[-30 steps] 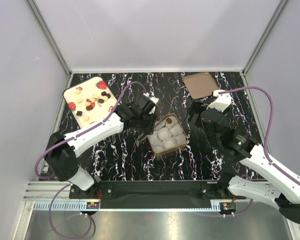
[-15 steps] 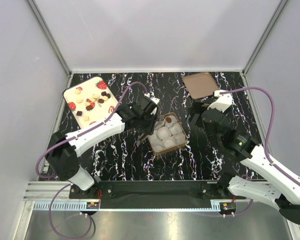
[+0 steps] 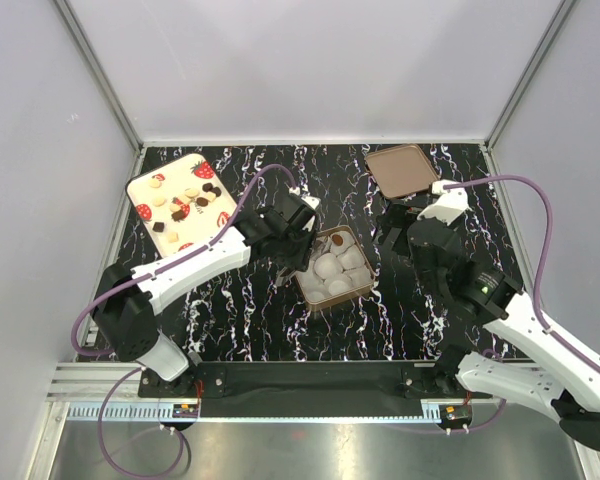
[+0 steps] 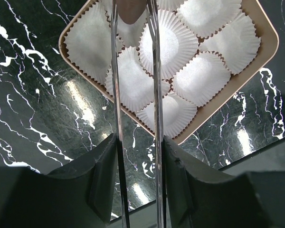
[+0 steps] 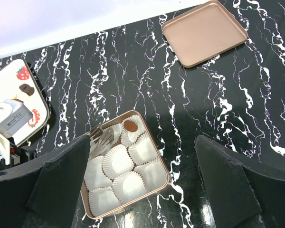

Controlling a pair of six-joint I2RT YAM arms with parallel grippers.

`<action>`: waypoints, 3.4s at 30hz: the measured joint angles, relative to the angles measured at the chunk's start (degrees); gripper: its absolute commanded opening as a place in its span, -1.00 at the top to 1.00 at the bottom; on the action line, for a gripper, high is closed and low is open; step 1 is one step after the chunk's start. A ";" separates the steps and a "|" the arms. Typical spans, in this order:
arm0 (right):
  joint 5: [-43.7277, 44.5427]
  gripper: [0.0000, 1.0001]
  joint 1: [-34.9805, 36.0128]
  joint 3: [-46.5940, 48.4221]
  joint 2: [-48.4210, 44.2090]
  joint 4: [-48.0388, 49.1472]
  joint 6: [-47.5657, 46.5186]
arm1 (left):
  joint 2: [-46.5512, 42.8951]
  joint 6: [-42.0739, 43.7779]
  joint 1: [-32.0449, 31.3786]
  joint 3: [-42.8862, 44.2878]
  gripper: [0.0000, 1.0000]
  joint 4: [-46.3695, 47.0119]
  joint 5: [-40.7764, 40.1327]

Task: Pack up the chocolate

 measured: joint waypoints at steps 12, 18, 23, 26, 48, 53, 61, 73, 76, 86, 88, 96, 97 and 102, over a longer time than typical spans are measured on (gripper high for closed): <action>-0.04 -1.00 -0.07 0.00 -2.97 -0.46 1.11 | 0.02 -0.68 -0.04 2.19 0.01 -0.57 -0.94; -0.09 -1.00 -0.07 0.00 -4.44 -0.63 1.81 | 0.02 -0.87 -0.04 4.76 -0.01 -1.55 -2.29; -0.39 -0.99 -0.07 0.00 -5.09 -1.22 2.10 | 0.00 -0.87 -0.04 6.82 -0.01 -3.56 -4.31; -0.72 -0.99 -0.09 0.00 -5.09 -1.99 2.43 | 0.00 -0.81 0.42 9.66 -0.01 -5.90 -7.06; -8.63 -0.99 -0.20 -5.73 -6.14 0.37 3.89 | -12.20 -1.70 42.45 -7.34 -0.09 -7.21 -10.01; -9.60 -0.99 -0.20 -6.05 -6.43 1.38 3.85 | -13.09 -1.70 46.42 -11.15 -0.09 -6.84 -9.64; -9.62 -0.99 -0.20 -6.86 -8.48 1.36 3.85 | -13.14 -0.85 47.93 -13.18 -0.08 -5.07 -8.76; -9.62 -0.99 -0.20 -6.86 -7.78 1.36 3.80 | -11.41 0.52 50.53 -13.66 0.00 -2.49 -6.80; -9.57 -0.99 -0.20 -6.86 -7.69 1.36 3.78 | -11.21 0.81 50.69 -14.10 0.01 -2.32 -6.40; -9.57 -0.99 -0.20 -6.86 -7.43 1.36 3.80 | -10.21 1.77 50.80 -14.34 0.09 -2.05 -5.51; -9.57 -1.00 -0.20 -6.86 -7.43 1.36 3.80 | -10.16 2.03 50.80 -14.34 0.09 -1.92 -5.40; -9.55 -0.99 -0.20 -6.97 -7.43 1.36 3.80 | -9.03 2.73 50.97 -14.34 0.11 -1.03 -4.46; -9.53 -0.99 -0.20 -7.06 -7.43 1.36 3.80 | -8.76 2.80 50.97 -14.34 0.13 -1.01 -4.22; -9.42 -0.99 -0.20 -7.52 -7.52 1.36 3.80 | -8.35 2.84 50.97 -14.34 0.18 -0.83 -3.30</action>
